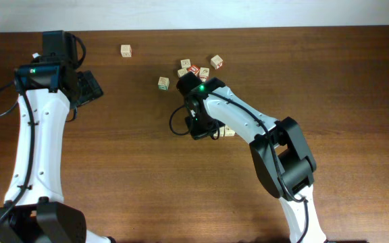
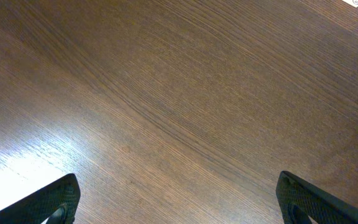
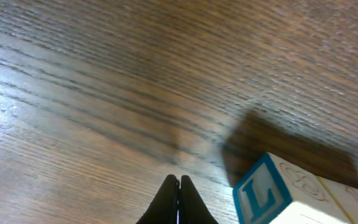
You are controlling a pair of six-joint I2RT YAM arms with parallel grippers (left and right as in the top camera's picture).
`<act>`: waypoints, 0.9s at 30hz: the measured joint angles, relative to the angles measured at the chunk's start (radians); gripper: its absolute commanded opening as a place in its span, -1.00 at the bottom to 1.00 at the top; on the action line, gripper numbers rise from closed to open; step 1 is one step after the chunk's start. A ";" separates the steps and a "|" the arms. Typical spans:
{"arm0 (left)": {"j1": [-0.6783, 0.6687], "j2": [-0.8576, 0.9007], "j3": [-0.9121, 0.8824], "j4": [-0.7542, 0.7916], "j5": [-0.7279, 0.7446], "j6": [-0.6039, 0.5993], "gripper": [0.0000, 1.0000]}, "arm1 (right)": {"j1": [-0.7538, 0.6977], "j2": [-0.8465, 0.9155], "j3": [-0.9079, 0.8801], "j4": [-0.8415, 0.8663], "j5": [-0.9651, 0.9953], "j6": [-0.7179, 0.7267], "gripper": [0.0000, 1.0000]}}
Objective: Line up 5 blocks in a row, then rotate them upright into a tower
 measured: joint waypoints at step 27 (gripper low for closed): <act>0.000 0.000 0.000 0.000 0.000 0.000 0.98 | 0.000 0.000 0.000 -0.041 0.127 -0.003 -0.91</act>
